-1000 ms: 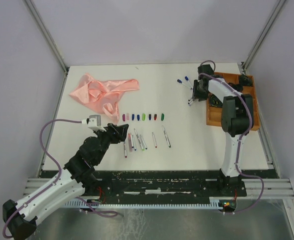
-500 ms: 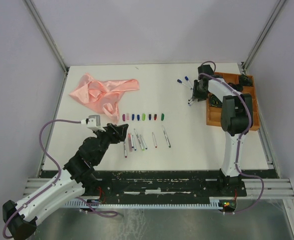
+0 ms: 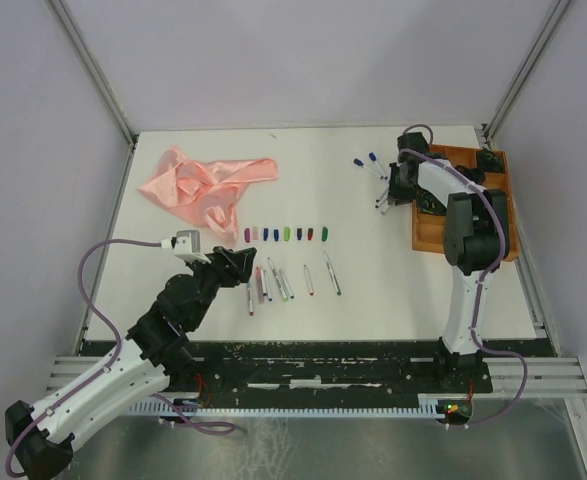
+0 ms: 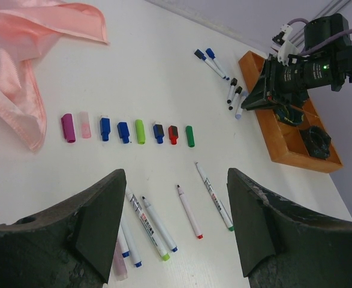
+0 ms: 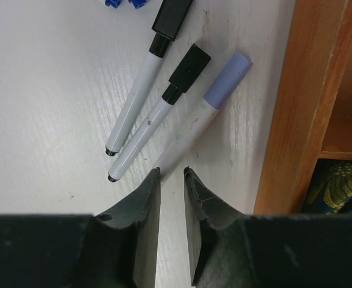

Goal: Open the pen caps
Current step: Pick up the pen from the center of the board.

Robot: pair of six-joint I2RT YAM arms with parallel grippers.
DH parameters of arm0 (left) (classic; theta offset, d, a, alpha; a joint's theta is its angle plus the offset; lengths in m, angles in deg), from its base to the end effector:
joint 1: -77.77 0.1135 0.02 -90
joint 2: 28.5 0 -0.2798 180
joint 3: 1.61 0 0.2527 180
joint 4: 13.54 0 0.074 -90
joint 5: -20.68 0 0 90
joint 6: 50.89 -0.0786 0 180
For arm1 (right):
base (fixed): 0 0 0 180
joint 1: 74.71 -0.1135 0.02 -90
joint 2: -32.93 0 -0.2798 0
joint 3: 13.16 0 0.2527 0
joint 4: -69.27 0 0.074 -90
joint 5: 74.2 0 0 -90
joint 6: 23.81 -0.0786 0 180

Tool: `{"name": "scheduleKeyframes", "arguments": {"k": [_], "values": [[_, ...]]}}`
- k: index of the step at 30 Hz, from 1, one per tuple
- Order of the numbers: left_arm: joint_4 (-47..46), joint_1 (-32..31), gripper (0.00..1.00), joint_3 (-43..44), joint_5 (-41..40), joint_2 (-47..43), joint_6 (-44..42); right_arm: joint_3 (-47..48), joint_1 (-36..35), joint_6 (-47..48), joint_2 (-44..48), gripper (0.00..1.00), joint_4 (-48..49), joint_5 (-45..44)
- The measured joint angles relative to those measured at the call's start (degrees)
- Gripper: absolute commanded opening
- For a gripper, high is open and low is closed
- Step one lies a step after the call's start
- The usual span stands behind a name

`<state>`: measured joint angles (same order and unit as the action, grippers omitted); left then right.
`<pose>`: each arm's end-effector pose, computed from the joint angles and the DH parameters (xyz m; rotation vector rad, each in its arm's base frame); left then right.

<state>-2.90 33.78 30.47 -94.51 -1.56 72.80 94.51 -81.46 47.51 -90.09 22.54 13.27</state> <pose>0.1432 -0.0917 0.2490 -0.1872 1.6899 -0.6592 0.4846 0.0539 0.1464 0.2904 2.6395 0.0881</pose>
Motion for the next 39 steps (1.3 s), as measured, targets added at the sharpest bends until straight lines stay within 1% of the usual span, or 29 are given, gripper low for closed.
{"name": "scheduleKeyframes", "arguments": {"k": [5,16,21,26,30,34,39], "values": [[0.0,-0.02,0.75,0.0,0.0,-0.52,0.0,-1.44,0.31,0.98,0.98,0.27,0.0,-0.04],[0.31,-0.02,0.75,0.0,0.02,-1.11,0.04,-1.9,0.87,2.91,1.38,0.42,-0.55,-0.52],[0.61,-0.02,0.75,0.0,0.0,-1.64,0.04,-1.22,0.87,3.13,1.14,0.43,-1.57,-1.01],[0.76,-0.02,0.75,0.0,0.0,-2.1,0.04,0.61,0.85,3.37,-0.11,0.4,-2.75,-1.03],[0.79,0.0,0.75,-0.02,0.0,-2.14,0.04,1.49,0.9,3.74,-1.68,0.34,-3.93,-1.46],[0.79,0.0,0.75,-0.11,0.0,-2.19,0.04,1.97,0.92,3.98,-1.97,0.32,-4.46,-1.86],[0.87,0.0,0.75,-0.39,-0.02,-2.6,0.04,1.95,0.9,4.9,-1.97,0.25,-4.92,-2.32]]}}
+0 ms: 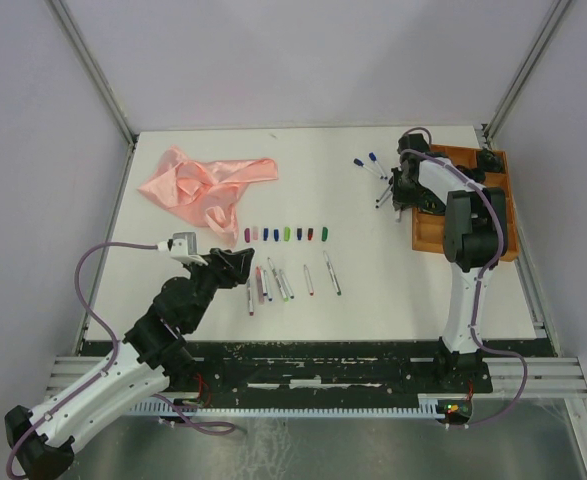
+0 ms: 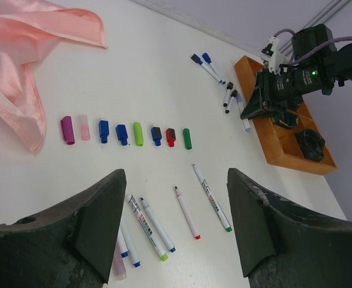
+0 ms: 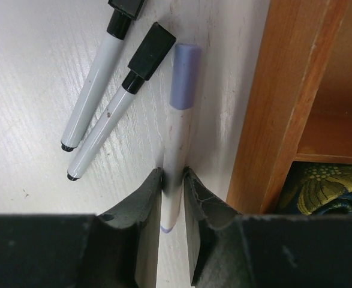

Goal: Open the pen caps
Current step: Pick up the pen from the center of the board.

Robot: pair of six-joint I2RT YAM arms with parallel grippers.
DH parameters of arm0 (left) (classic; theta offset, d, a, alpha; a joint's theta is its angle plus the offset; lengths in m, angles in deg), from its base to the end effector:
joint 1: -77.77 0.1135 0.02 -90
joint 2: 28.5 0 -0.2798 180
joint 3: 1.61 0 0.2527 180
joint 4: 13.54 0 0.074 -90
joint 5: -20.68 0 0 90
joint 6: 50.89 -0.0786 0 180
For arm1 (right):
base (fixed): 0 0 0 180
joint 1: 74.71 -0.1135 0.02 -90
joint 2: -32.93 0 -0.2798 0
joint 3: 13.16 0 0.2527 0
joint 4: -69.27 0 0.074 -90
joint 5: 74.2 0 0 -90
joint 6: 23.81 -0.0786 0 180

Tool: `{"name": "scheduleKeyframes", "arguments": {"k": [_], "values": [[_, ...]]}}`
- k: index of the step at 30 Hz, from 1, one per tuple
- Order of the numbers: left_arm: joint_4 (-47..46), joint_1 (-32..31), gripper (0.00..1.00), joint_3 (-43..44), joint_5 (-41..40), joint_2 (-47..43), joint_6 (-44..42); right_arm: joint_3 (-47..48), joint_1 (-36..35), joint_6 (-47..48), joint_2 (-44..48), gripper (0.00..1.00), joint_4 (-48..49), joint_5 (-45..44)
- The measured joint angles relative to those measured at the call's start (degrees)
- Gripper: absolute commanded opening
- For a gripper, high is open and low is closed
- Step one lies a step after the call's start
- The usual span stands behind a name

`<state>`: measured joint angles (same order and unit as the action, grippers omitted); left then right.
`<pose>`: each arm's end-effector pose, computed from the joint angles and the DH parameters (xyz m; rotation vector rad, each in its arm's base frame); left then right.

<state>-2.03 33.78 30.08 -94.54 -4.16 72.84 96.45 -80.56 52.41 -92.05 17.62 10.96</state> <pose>0.1387 -0.0873 0.2506 -0.1937 1.6687 -0.6731 0.4817 0.0427 0.1355 0.2123 2.7241 -0.0191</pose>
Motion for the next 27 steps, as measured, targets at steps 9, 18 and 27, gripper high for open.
{"name": "scheduleKeyframes", "arguments": {"k": [9,18,27], "values": [[0.15,-0.02,0.75,-0.04,0.04,-0.52,0.02,-6.49,0.0,2.73,4.22,0.16,1.07,-0.2],[0.35,0.0,0.75,-0.04,0.13,-0.79,0.09,-16.06,0.0,6.19,10.6,0.13,1.7,3.19],[0.35,-0.02,0.75,-0.13,0.35,-0.72,0.79,-16.94,-0.04,12.31,11.23,0.27,0.5,5.55]]}}
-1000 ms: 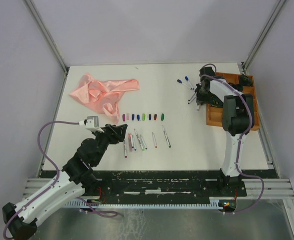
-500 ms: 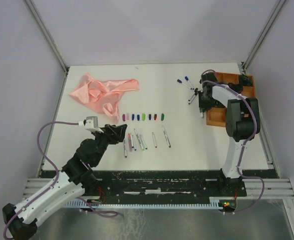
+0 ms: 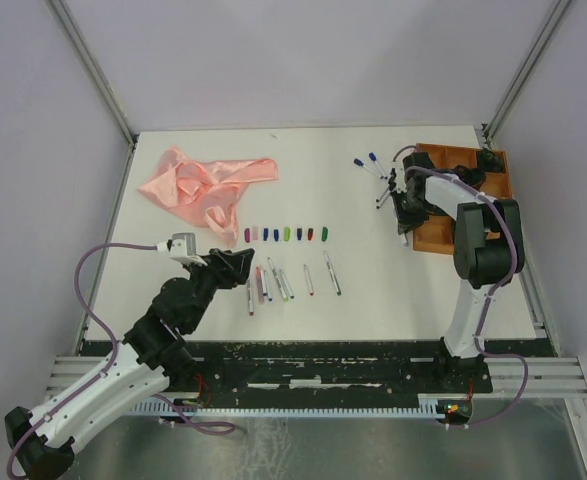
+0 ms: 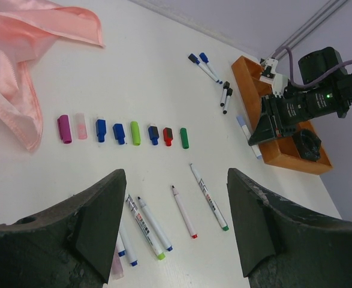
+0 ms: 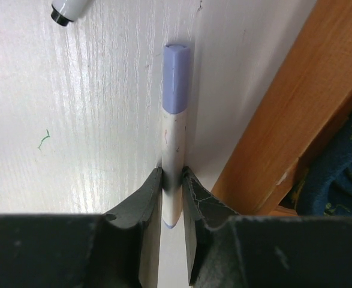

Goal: Open the pen caps
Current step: Pick up the pen from the center of the board.

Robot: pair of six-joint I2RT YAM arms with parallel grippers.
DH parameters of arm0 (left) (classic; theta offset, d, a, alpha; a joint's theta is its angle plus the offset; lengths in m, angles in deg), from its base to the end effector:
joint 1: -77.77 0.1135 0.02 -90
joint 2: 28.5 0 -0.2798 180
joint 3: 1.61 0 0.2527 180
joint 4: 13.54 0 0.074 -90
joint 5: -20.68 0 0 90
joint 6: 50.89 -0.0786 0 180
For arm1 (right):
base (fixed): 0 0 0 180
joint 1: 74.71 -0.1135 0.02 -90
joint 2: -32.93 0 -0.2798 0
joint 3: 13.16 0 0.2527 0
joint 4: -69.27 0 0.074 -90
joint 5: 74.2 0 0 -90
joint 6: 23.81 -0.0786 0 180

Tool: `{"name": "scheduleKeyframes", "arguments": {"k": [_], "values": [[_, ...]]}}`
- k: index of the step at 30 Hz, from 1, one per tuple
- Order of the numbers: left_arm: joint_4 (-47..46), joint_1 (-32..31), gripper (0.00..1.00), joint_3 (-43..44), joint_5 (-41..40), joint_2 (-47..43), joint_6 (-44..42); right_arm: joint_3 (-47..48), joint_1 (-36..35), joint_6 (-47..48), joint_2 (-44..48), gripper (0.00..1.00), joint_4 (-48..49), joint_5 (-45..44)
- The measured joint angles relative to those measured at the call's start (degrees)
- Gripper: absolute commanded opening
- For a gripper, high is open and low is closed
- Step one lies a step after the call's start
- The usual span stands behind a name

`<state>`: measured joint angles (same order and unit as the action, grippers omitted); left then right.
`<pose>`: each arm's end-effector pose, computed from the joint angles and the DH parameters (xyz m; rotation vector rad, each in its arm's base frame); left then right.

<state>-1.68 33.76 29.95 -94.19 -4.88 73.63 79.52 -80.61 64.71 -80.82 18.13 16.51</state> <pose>0.1372 -0.0866 0.2506 -0.2014 1.6664 -0.6910 0.4128 0.0436 0.1335 -0.1120 2.8300 0.0460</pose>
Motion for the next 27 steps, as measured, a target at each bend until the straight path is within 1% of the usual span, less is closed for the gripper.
{"name": "scheduleKeyframes", "arguments": {"k": [2,5,7,8,10,11,15,20,24,27], "values": [[0.0,0.0,0.75,0.0,0.02,0.0,0.0,0.81,0.0,0.76,-0.55,0.29,-1.03,0.31],[0.0,0.0,0.75,0.0,0.09,0.0,0.02,2.45,-0.11,1.79,-1.64,0.29,-2.84,0.55],[0.0,0.02,0.75,0.0,0.37,0.0,0.02,2.84,-0.13,2.29,-1.92,0.26,-3.37,0.61],[0.0,0.02,0.75,0.0,0.57,0.0,0.02,3.02,-0.13,2.49,-2.03,0.21,-3.54,0.63],[-0.02,0.02,0.75,0.0,1.05,0.0,0.02,3.23,-0.11,3.13,-2.19,0.04,-3.8,0.63],[-0.02,0.02,0.75,0.0,1.25,0.0,0.04,3.23,-0.09,3.37,-2.19,0.0,-3.82,0.68],[-0.83,0.02,0.75,-0.02,2.73,0.24,0.04,3.37,-0.04,4.15,-2.19,0.0,-4.04,1.27],[-6.34,0.0,0.77,-1.97,7.28,0.81,0.7,2.69,0.17,5.09,-1.4,0.0,-4.52,4.81],[-15.28,0.0,0.79,-6.12,12.7,2.45,3.23,0.44,0.22,5.92,1.46,0.0,-7.32,12.61],[-23.1,0.0,0.8,-8.72,17.14,5.79,5.7,-1.31,0.22,6.1,6.16,0.0,-8.57,20.44]]}}
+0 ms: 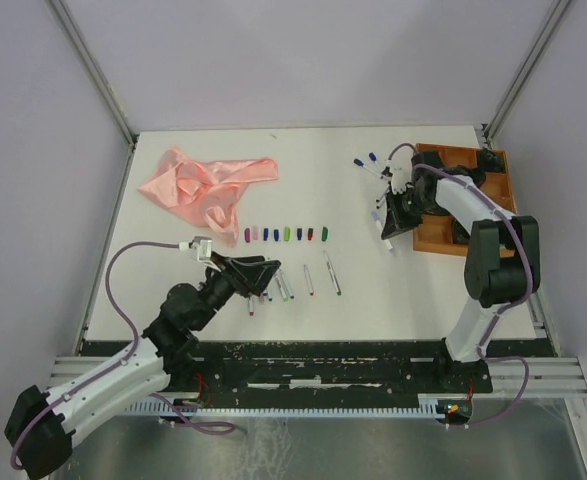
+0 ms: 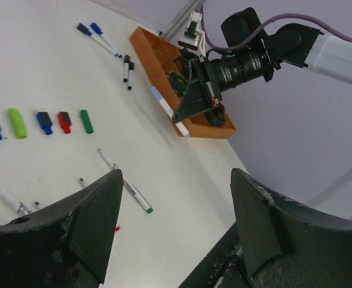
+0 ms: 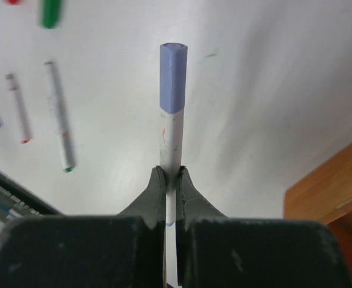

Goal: Open the pen caps
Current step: Pick up the pen from the center of the board, then open the pen cap from the pen.

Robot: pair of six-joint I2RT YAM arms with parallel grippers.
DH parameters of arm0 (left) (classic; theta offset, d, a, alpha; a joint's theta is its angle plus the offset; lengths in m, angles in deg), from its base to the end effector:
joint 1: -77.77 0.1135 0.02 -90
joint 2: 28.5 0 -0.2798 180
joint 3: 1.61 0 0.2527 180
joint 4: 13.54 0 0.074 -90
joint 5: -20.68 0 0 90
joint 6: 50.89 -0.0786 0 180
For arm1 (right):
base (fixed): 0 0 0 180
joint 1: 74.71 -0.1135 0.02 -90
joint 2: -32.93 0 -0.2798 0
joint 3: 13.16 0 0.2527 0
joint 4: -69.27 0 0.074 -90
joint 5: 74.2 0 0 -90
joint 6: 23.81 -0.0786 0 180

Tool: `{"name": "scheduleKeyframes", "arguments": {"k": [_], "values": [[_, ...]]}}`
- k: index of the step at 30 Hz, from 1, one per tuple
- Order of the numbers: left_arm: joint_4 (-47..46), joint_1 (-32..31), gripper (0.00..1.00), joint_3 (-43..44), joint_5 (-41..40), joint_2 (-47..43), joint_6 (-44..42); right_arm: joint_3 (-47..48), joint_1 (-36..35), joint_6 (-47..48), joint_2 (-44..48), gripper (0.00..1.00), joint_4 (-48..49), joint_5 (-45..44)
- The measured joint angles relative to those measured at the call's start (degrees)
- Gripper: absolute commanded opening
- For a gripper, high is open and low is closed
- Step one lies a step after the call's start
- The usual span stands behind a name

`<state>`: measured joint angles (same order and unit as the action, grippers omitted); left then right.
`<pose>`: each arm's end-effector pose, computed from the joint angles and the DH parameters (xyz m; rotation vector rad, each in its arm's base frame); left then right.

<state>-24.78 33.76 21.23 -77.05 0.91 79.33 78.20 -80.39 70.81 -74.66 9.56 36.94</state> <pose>0.1359 -0.1165 0.2344 -0.0637 1.5869 -1.0731 0.3783 0.0661 0.1667 -0.3215 2.8358 0.5356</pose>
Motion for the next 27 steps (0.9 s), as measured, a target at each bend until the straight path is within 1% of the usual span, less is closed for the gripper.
{"name": "scheduleKeyframes", "arguments": {"k": [3,8,11,15,22,27], "values": [[-6.88,0.0,0.82,-0.24,3.48,4.55,2.05,-1.86,0.0,1.11,6.23,0.0,-0.26,9.51],[-17.79,0.02,0.82,1.03,7.96,14.75,5.51,-2.51,0.07,3.69,11.76,0.0,-1.46,22.88],[-22.6,0.02,0.82,4.26,10.88,22.4,6.91,-3.17,0.15,4.57,13.44,0.0,-1.73,29.57],[-28.17,0.02,0.82,11.04,14.19,31.61,8.39,-4.26,0.17,4.9,16.22,0.0,-1.88,38.23],[-34.84,0.83,0.82,21.7,18.12,44.76,11.5,-6.25,0.17,4.17,22.6,0.0,-0.17,49.13],[-36.44,1.27,0.83,26.75,20.33,52.26,14.62,-6.56,0.13,3.98,24.76,0.0,0.96,53.42]]}}
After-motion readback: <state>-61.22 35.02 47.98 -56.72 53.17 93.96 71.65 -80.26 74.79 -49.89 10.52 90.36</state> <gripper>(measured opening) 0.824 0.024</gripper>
